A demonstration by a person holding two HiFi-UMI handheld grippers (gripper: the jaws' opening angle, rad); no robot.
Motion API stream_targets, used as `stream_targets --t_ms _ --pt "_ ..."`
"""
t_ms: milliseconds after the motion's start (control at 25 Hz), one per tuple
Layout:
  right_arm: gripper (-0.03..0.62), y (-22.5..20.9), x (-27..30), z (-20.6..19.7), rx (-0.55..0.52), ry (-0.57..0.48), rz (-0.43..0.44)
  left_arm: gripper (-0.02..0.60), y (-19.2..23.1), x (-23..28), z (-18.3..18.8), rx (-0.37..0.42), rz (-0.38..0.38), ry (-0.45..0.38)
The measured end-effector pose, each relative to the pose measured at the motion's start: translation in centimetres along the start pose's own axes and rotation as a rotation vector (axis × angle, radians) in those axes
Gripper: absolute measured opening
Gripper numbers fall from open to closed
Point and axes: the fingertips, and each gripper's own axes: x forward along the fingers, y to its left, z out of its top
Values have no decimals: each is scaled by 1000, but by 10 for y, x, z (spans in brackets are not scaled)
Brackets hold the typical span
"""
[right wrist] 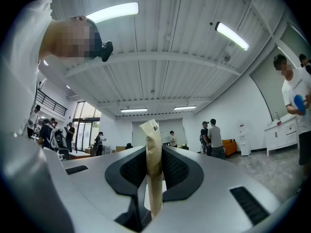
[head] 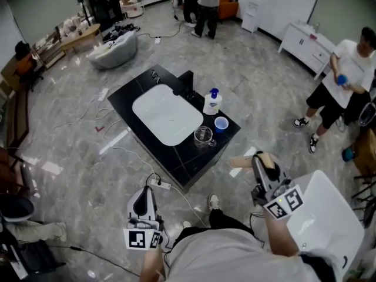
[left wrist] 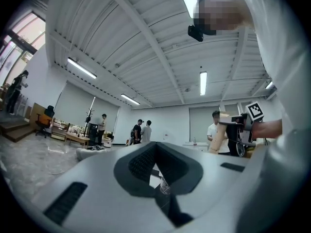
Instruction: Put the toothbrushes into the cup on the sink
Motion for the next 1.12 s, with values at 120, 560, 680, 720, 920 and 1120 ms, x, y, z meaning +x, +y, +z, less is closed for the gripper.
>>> stream_targets --t_ms 120,560,680,720,920,1120 --pt "80 -13 19 -4 16 5 36 -2 -1 15 4 9 16 -8" --pt "80 -40 96 -28 115 19 173 -2 -14 47 -11 -13 46 30" --pt "80 -49 121 -45 145 42 186 -2 -12 52 -7 -8 65 39" --pt "80 -54 129 -53 149 51 183 -2 -10 53 -7 -4 71 42" --pt "80 -79 161 -94 157 94 171 -2 -2 55 -7 -8 115 51" --pt "80 -101 188 -146 231 146 134 -2 4 51 -2 -4 162 62"
